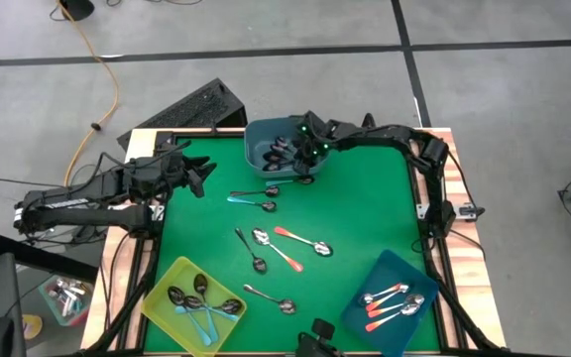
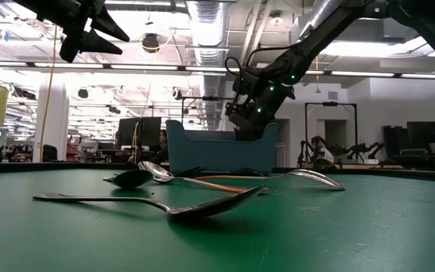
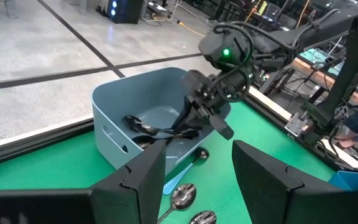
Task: Sort silverware by color (type)
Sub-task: Put the black spoon into the light blue bin
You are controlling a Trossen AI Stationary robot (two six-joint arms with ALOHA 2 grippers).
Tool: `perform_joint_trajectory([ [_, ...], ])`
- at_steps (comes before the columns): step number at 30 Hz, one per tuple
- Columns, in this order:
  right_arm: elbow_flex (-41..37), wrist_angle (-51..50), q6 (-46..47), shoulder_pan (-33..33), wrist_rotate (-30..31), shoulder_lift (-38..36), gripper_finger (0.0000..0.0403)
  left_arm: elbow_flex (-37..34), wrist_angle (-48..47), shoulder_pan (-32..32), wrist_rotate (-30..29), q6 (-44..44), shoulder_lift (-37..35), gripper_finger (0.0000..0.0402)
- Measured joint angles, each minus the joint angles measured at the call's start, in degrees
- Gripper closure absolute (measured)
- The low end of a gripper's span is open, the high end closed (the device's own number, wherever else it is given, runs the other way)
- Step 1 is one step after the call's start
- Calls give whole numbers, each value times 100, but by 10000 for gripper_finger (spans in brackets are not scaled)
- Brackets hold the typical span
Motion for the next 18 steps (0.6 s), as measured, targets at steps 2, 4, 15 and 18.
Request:
perform_joint_trajectory([
  [2,-87,142,6,6,0,0,379,2,4,-2,0,-30,0,232],
  [4,-152,226,22,-3,2,0,378,0,5,-1,0,-39,0,232],
  [15,-199,608,24,-3,4,0,367,2,11,0,0,-56,0,232],
  [18,-199,597,24,-3,6,0,342,2,11,-1,0,-36,0,232],
])
